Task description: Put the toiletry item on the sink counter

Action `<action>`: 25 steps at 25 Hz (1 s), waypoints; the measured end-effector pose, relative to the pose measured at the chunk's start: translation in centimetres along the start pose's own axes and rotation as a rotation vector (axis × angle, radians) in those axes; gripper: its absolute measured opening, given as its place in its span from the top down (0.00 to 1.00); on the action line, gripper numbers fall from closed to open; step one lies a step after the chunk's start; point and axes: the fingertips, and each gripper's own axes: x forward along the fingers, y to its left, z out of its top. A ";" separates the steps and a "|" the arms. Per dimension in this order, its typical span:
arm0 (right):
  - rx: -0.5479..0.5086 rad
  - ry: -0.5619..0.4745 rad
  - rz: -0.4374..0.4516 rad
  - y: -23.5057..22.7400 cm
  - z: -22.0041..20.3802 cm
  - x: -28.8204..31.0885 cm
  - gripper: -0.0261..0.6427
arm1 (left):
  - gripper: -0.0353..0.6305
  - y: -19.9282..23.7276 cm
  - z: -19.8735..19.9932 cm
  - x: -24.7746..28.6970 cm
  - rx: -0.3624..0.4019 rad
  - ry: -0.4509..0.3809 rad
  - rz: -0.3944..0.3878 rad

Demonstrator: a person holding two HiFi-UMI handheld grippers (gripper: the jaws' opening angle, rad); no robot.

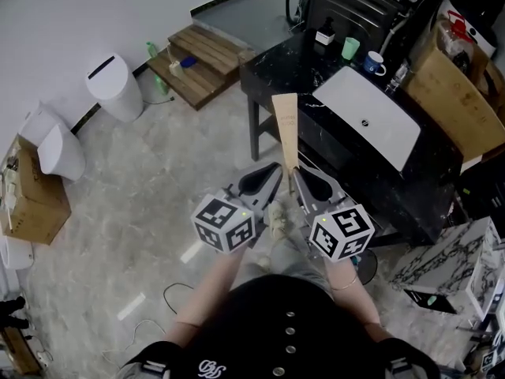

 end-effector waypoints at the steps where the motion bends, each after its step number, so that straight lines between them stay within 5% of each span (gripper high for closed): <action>1: -0.003 0.001 0.002 -0.5 0.1 0.5 0.95 | 0.91 0.5 0.1 0.6 0.000 -0.001 0.002; 25: 0.005 -0.044 0.070 -17.0 8.6 18.4 0.95 | 0.91 15.3 8.2 18.1 0.040 -0.037 0.034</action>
